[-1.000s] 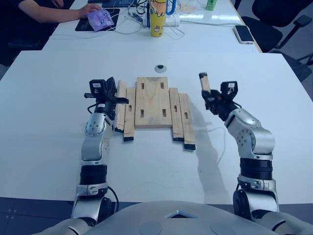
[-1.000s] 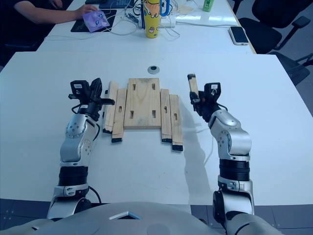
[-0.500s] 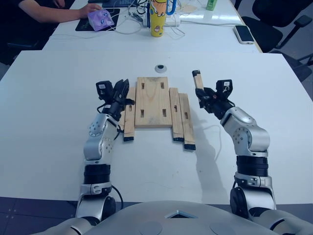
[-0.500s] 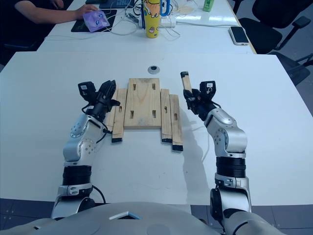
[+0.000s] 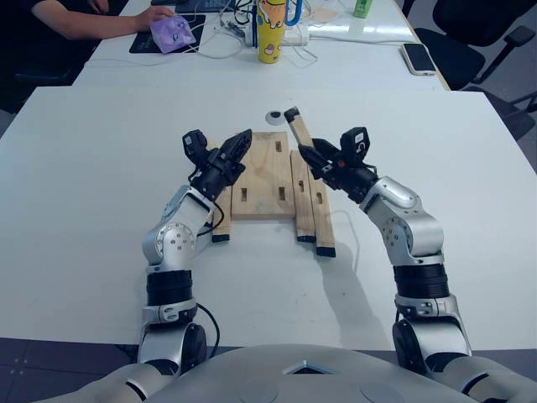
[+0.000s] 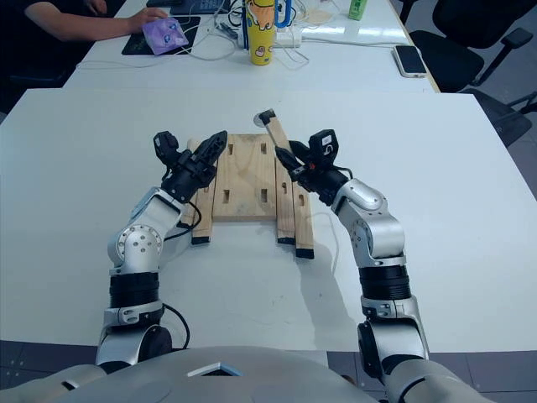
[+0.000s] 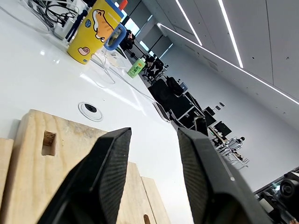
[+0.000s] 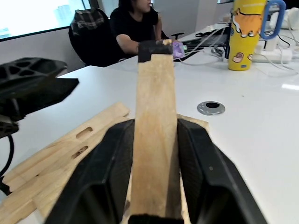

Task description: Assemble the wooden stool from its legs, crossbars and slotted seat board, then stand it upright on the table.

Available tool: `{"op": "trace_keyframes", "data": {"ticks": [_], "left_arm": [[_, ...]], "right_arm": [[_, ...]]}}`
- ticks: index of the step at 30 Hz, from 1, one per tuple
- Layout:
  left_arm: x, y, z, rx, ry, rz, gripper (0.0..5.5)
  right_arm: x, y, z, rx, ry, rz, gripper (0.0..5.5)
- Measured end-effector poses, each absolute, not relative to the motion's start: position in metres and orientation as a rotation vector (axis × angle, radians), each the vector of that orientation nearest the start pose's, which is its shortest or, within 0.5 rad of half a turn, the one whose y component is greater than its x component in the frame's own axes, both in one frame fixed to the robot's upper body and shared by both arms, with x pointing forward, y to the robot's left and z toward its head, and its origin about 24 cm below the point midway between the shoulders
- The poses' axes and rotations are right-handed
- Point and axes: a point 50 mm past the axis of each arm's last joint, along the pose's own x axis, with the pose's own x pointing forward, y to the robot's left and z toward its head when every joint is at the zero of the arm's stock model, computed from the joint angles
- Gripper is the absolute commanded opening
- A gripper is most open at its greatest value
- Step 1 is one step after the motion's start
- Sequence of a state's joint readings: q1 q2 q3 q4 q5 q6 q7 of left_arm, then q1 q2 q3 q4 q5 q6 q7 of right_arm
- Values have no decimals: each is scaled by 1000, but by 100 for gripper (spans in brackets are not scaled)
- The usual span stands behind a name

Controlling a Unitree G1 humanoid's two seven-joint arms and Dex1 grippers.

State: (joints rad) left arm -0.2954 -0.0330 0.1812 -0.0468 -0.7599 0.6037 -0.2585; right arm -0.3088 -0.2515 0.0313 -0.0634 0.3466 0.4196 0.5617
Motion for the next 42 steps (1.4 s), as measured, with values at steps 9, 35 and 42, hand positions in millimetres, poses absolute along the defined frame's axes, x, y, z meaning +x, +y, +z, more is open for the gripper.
{"op": "trace_keyframes", "data": {"ticks": [9, 35, 42], "left_arm": [[296, 103, 112, -887, 171, -641, 182], [292, 99, 118, -912, 191, -683, 45], [293, 98, 118, -861, 169, -655, 45]], "right_arm": [[282, -122, 98, 42, 29, 808, 131], [275, -111, 102, 39, -42, 909, 131], [276, -110, 99, 94, -1, 898, 193]]}}
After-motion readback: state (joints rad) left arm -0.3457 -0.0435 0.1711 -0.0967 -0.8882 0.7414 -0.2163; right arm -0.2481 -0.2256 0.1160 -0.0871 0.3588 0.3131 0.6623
